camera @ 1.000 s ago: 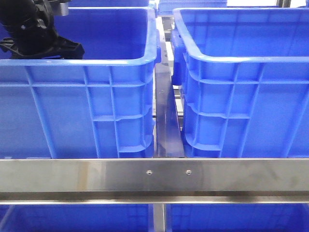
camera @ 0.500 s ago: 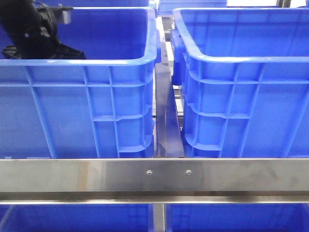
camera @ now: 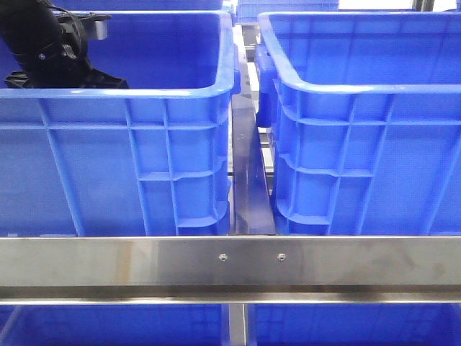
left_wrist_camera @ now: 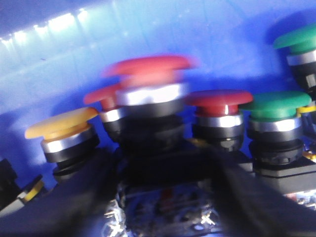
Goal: Pick red and yellow buttons and place in box
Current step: 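Close the left gripper on the red button and lift it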
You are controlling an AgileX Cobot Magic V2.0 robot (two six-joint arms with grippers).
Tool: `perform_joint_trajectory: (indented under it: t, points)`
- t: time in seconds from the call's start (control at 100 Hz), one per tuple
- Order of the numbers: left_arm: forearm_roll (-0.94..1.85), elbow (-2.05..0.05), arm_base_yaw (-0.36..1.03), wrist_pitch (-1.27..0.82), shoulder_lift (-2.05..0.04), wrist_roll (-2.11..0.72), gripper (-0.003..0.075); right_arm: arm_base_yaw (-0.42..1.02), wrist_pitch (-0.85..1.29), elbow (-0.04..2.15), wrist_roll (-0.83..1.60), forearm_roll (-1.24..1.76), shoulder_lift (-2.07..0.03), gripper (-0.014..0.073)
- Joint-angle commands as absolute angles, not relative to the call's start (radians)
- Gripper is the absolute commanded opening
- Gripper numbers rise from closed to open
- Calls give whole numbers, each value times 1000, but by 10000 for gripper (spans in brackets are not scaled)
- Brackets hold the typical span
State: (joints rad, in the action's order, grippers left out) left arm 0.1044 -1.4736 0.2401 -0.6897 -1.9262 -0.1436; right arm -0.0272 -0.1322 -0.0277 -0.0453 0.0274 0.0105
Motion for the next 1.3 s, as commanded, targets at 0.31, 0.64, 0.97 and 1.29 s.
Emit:
perform_joint_trajectory:
  t: [0.31, 0.64, 0.97, 1.29]
  points:
    - [113, -1504, 246, -694, -1775, -169, -19, -34, -214, -8, -46, 26, 35, -68]
    - [120, -1491, 363, -782, -1565, -197, -19, -34, -214, -8, -46, 26, 35, -68]
    - [120, -1491, 611, -873, -1420, -205, -19, -34, -214, -8, -46, 26, 35, -68]
    - [120, -1491, 870, -908, -1398, -248, -19, -34, -217, -8, -46, 26, 35, -68]
